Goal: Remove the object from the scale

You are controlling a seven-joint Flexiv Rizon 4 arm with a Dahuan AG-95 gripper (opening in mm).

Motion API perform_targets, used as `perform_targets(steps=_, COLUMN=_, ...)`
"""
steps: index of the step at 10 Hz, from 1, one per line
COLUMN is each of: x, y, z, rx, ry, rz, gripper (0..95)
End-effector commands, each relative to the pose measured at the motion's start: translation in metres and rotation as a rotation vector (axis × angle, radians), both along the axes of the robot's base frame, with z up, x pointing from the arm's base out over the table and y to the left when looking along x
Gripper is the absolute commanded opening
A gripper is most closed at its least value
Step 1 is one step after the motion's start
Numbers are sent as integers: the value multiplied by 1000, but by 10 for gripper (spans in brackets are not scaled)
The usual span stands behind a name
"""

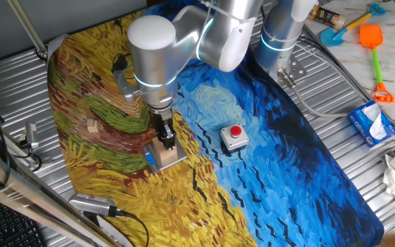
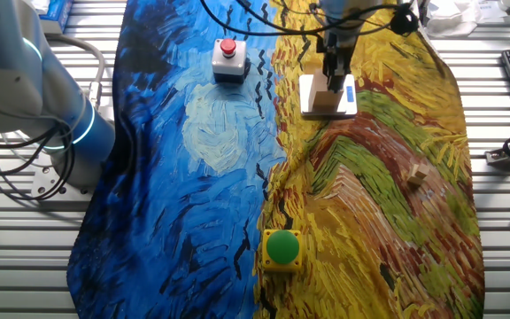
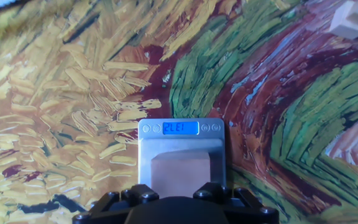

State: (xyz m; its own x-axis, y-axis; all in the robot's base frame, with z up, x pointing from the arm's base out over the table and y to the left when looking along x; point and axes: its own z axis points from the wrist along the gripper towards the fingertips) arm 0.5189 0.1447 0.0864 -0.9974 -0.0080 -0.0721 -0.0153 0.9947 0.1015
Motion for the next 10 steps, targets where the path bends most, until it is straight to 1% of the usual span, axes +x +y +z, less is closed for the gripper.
perform_targets(steps=1, x=0, y=0, z=-1, rx=0, ry=2, rz=1, gripper=570)
perform_targets(steps=4, x=-1, y=0, z=-6, rx=1, ry=-3, rz=3, gripper=570)
perform_targets(steps=5, x=-1, y=0, z=-7, rx=-5, ry=-4, rz=6, gripper=570)
perform_targets(steps=8, x=-1, y=0, z=-7, rx=-7, ry=-8, rz=4, gripper=570)
perform_targets(steps=10, x=-1, y=-5, z=-2, rx=-6, ry=-8, rz=12, gripper=570)
